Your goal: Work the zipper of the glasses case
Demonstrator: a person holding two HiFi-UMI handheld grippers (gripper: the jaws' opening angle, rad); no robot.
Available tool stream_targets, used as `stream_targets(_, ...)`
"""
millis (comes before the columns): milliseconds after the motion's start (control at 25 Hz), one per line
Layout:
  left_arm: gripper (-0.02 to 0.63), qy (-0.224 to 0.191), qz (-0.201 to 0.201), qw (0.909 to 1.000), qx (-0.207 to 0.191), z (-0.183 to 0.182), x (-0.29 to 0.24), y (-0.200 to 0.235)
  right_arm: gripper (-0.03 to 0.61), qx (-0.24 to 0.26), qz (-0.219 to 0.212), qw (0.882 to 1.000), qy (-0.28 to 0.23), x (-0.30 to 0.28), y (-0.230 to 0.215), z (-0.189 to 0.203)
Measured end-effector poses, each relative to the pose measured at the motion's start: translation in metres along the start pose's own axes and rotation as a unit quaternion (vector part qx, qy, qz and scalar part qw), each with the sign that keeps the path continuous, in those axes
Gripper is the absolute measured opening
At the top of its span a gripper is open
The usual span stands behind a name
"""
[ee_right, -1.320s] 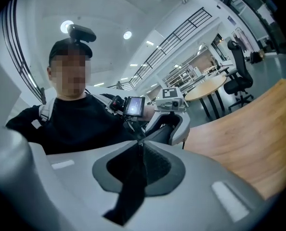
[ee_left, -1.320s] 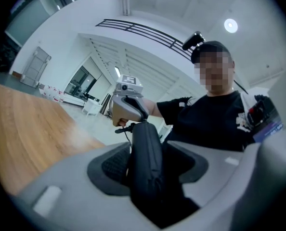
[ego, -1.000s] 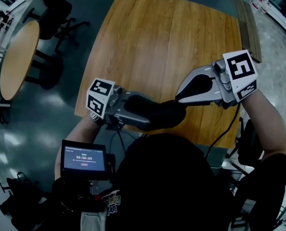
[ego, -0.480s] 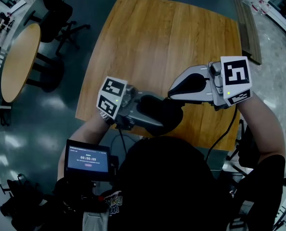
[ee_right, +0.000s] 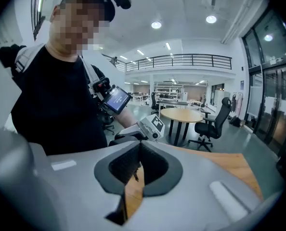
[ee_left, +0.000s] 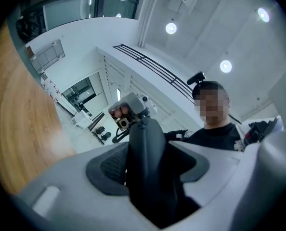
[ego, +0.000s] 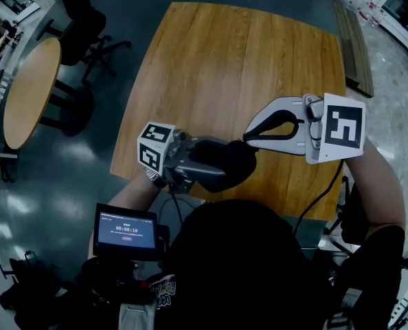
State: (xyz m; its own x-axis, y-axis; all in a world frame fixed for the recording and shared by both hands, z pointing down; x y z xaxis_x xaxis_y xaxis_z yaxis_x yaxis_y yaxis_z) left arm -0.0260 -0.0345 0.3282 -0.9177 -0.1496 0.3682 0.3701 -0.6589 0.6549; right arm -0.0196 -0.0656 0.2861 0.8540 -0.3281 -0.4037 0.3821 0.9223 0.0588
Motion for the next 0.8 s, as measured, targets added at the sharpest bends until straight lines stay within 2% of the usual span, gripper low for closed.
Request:
stream_targets(120,0.253,-0.023,-0.009,0.9996,-0.014,-0.007,0.003,0.001,0.005,0.057,0.023,0.997,0.047,0.002,-0.002,0.0)
stream_targets(280,0.255,-0.069,-0.015,0.9972,-0.026,-0.017,0.01,0.001,0.005,0.119,0.075,0.986,0.092,0.008,-0.003,-0.003)
stream_targets(400,0.255,-0.116,-0.016,0.9929,-0.021,-0.026,0.019,0.002,0.005,0.144,0.12,0.977,0.098,0.012,-0.001,-0.003)
stream_targets(520,0.255,-0.166,-0.021,0.9856,-0.023,-0.036,0.025,0.003,0.005,0.155,0.183,0.967,0.083,0.013,-0.004,-0.003)
stream_targets(640,0.255,-0.225,-0.02,0.9741,-0.013,-0.045,0.031,0.005,0.005,0.153,0.239,0.956,0.068,0.015,-0.005,0.001)
stream_targets(800,0.255,-0.319,-0.035,0.9471,0.002,-0.065,0.046,0.016,0.005,0.156,0.27,0.947,0.076,0.003,0.008,0.02)
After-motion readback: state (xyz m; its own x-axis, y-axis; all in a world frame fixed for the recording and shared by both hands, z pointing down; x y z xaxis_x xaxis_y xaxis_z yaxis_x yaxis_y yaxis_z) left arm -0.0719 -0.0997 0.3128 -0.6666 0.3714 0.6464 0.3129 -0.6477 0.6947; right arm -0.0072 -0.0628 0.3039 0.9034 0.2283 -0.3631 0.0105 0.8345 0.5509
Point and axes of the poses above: the fingertips, and each gripper's own axes: x backward along the fingers, y to its left, z out of its underside, the point moved 1 cm from there along x, backward along the fingers, and after that the axes turned 3 degrees about x, right-handed, at the moved point
